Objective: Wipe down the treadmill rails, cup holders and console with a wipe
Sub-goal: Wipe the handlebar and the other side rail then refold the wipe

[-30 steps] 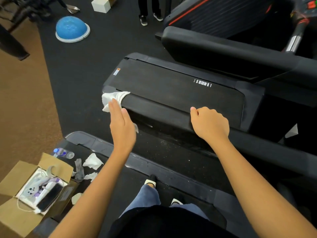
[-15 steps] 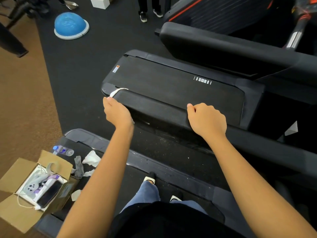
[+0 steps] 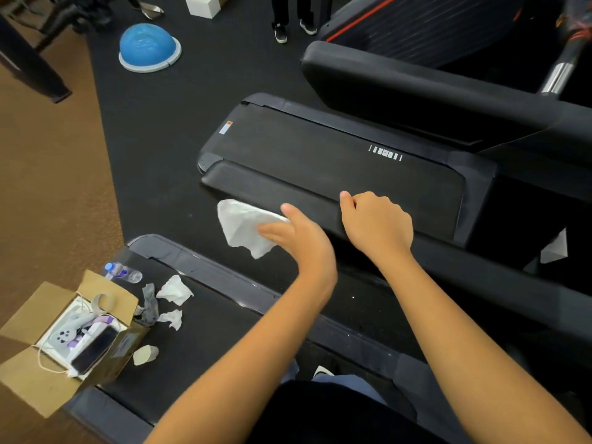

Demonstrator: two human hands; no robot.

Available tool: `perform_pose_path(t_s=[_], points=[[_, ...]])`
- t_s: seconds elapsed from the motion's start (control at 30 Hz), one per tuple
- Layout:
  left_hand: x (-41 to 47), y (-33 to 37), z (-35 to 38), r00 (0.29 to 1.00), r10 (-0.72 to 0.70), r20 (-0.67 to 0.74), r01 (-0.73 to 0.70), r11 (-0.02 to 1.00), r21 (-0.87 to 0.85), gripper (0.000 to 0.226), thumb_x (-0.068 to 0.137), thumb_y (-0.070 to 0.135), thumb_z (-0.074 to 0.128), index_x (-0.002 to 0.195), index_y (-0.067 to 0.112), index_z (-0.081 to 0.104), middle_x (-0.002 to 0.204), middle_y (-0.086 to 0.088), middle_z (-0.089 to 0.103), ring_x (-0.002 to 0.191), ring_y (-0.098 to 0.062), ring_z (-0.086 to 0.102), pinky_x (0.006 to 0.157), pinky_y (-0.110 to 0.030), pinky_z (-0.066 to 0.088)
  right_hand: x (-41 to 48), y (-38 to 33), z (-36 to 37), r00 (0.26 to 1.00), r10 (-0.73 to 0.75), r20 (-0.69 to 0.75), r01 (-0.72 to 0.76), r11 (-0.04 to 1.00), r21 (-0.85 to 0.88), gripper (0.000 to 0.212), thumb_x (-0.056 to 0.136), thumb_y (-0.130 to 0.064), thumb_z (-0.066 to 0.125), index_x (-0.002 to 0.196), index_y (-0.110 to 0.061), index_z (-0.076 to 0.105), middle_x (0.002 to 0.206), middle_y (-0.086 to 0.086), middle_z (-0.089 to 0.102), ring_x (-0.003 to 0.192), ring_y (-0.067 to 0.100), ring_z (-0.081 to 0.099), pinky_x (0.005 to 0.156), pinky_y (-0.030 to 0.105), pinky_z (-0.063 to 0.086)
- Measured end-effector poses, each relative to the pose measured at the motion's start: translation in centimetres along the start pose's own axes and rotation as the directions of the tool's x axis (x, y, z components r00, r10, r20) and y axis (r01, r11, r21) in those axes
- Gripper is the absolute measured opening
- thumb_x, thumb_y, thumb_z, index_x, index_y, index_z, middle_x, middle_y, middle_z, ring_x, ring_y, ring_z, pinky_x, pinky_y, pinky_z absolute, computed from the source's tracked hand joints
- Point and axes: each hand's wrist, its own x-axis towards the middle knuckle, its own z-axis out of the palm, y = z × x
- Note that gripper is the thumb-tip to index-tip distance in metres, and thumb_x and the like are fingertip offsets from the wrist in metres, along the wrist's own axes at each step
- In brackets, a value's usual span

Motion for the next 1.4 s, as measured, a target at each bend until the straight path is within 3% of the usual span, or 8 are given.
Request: perform_pose_path(t_s=[0.3,0.5,0.7,0.83,0.97,1.07,1.23,1.4], points=[[10.6,3.4,-2.0,0.964,0.046,-0.261,-0.097,0.978,-0.184,0.054,0.099,0.042,0.029,0.142,0.01,0.039,0.141,-0.005,0.048,0.126,-0.022,0.048,0.109,-0.033,0.032,0.2,0.0,0.3,0.999,-0.054,-0.007,0.054,0.999,0.004,0.054,0.101,-0.042,0.022,0.066,-0.013,0.053,0.061,0.001,0.055,0.057,0.023,0.052,0.056,0.031,0.035],[-3.9,-3.3,0.4,0.984,-0.164,0.072,0.165,0.986,-0.002,0.056,0.102,0.047,0.024,0.148,0.014,0.021,0.134,0.002,0.044,0.124,-0.019,0.04,0.104,-0.035,0.031,0.4,0.4,0.5,0.996,-0.086,-0.009,0.086,0.996,0.025,0.055,0.1,-0.044,0.022,0.074,-0.012,0.058,0.07,0.003,0.061,0.067,0.028,0.057,0.061,0.034,0.039],[6.0,0.9,-1.5,0.952,0.026,-0.304,0.008,0.994,0.109,0.049,0.101,0.048,0.027,0.077,0.011,0.047,0.096,-0.005,0.058,0.107,-0.021,0.056,0.096,-0.032,0.041,0.3,0.5,0.5,0.995,-0.096,-0.018,0.097,0.995,0.026,0.053,0.1,-0.043,0.023,0.068,-0.013,0.053,0.063,0.002,0.055,0.062,0.028,0.053,0.061,0.032,0.036],[10.7,0.8,-2.4,0.99,-0.023,-0.139,-0.013,0.966,-0.257,0.053,0.102,0.044,0.023,0.137,0.01,0.044,0.14,-0.004,0.047,0.133,-0.018,0.04,0.109,-0.029,0.028,0.4,0.4,0.7,0.994,-0.107,-0.026,0.108,0.994,0.029,0.051,0.1,-0.041,0.024,0.062,-0.014,0.045,0.06,0.002,0.053,0.06,0.028,0.054,0.058,0.031,0.035],[1.6,-3.3,-0.6,0.996,-0.088,0.01,0.088,0.985,-0.151,0.06,0.103,0.045,0.023,0.154,0.019,0.006,0.16,0.0,0.014,0.145,-0.016,0.019,0.114,-0.028,0.014,0.5,0.3,0.9,0.993,-0.11,-0.039,0.111,0.993,0.03,0.053,0.099,-0.042,0.023,0.069,-0.012,0.054,0.067,0.005,0.06,0.065,0.029,0.057,0.061,0.033,0.038],[-4.6,-4.9,-0.5,0.975,-0.131,0.18,0.135,0.991,-0.014,0.059,0.102,0.049,0.023,0.151,0.019,0.013,0.149,0.004,0.027,0.135,-0.012,0.028,0.109,-0.03,0.023,0.5,0.5,0.9,0.993,-0.109,-0.038,0.111,0.993,0.038,0.055,0.099,-0.044,0.023,0.069,-0.012,0.056,0.065,0.004,0.06,0.062,0.027,0.058,0.059,0.033,0.041],[3.8,-0.3,-1.0,0.978,-0.083,-0.191,0.082,0.997,-0.012,0.043,0.1,0.049,0.029,0.077,0.017,0.044,0.086,0.003,0.048,0.1,-0.02,0.052,0.096,-0.039,0.042,0.5,0.6,0.7,0.994,-0.104,-0.026,0.105,0.994,0.027,0.054,0.099,-0.044,0.023,0.063,-0.014,0.05,0.058,0.002,0.054,0.057,0.025,0.055,0.057,0.031,0.04],[5.2,-0.5,-1.4,0.996,0.0,-0.092,-0.018,0.981,-0.193,0.052,0.104,0.039,0.019,0.148,0.013,0.026,0.146,-0.001,0.039,0.132,-0.019,0.039,0.113,-0.031,0.027,0.8,0.4,0.8,0.994,-0.106,-0.028,0.107,0.994,0.031,0.052,0.099,-0.042,0.024,0.064,-0.013,0.048,0.062,0.003,0.055,0.06,0.027,0.056,0.058,0.031,0.039]])
